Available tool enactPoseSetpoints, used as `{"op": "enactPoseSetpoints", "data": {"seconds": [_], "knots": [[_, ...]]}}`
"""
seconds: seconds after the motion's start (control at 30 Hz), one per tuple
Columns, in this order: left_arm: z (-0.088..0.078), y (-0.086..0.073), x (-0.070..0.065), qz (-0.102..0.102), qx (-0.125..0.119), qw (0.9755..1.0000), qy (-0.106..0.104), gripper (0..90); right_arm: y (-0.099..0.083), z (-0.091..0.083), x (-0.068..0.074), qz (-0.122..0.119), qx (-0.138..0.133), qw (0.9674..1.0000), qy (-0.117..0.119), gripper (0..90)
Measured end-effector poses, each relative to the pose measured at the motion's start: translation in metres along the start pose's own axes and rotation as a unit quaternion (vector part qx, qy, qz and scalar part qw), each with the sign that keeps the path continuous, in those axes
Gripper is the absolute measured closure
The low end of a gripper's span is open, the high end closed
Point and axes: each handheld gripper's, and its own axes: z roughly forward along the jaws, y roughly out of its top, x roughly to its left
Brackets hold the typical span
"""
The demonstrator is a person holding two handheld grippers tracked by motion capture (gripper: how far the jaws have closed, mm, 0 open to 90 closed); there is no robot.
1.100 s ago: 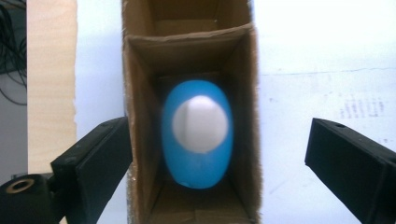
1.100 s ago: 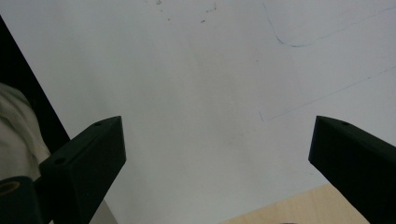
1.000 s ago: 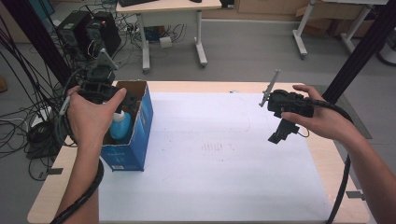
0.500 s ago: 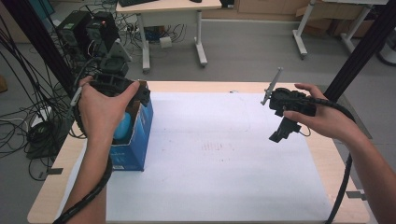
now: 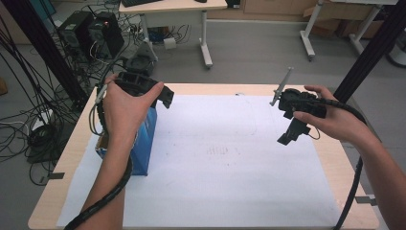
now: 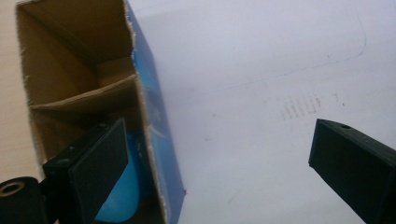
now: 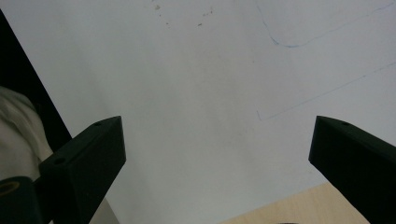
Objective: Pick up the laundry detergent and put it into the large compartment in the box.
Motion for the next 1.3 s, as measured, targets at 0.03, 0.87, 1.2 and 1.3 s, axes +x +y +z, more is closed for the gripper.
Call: {"op": "enactPoseSetpoints", "data": {"seconds": [0.03, 0.87, 1.2, 1.3], "knots": [[0.002, 0.001, -0.002, 0.005, 0.001, 1.0000, 0.000, 5.2, 0.000, 0.000, 0.000, -0.001, 0.000, 1.0000, 0.000, 3.7], [0.014, 0.006, -0.002, 0.010, 0.013, 0.9998, -0.014, 5.2, 0.000, 0.001, -0.001, 0.002, 0.003, 1.0000, -0.001, 3.7], [0.013, 0.003, 0.000, 0.010, 0.012, 0.9998, -0.014, 5.2, 0.001, 0.002, -0.002, 0.000, 0.002, 1.0000, -0.001, 3.7], [0.013, 0.003, 0.000, 0.010, 0.013, 0.9998, -0.013, 5.2, 0.001, 0.002, -0.002, 0.000, 0.003, 1.0000, -0.001, 3.7]]}}
